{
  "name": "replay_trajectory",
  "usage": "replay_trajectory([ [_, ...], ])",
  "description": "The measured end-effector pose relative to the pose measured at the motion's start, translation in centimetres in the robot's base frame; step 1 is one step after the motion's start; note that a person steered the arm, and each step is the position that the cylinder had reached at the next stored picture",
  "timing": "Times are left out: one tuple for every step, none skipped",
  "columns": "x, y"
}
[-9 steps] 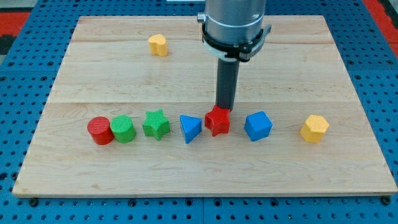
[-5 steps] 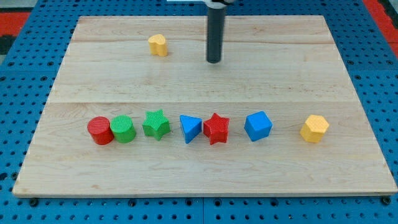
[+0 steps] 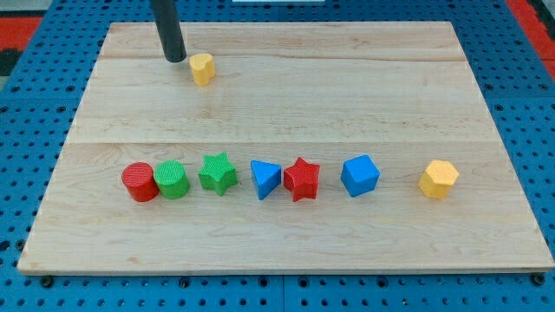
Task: Move the yellow heart to the center left
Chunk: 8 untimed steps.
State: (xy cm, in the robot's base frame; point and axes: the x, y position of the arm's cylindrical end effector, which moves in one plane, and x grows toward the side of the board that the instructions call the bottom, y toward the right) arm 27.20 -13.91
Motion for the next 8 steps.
replay_trajectory([
  [-3.6,4.0],
  [-0.4,3.9],
  [4.3,-1.6],
  [5.7,-5.2],
  [0.4,-1.3],
  [3.3,-0.2],
  [6.4,-1.8],
  [7.3,-3.7],
])
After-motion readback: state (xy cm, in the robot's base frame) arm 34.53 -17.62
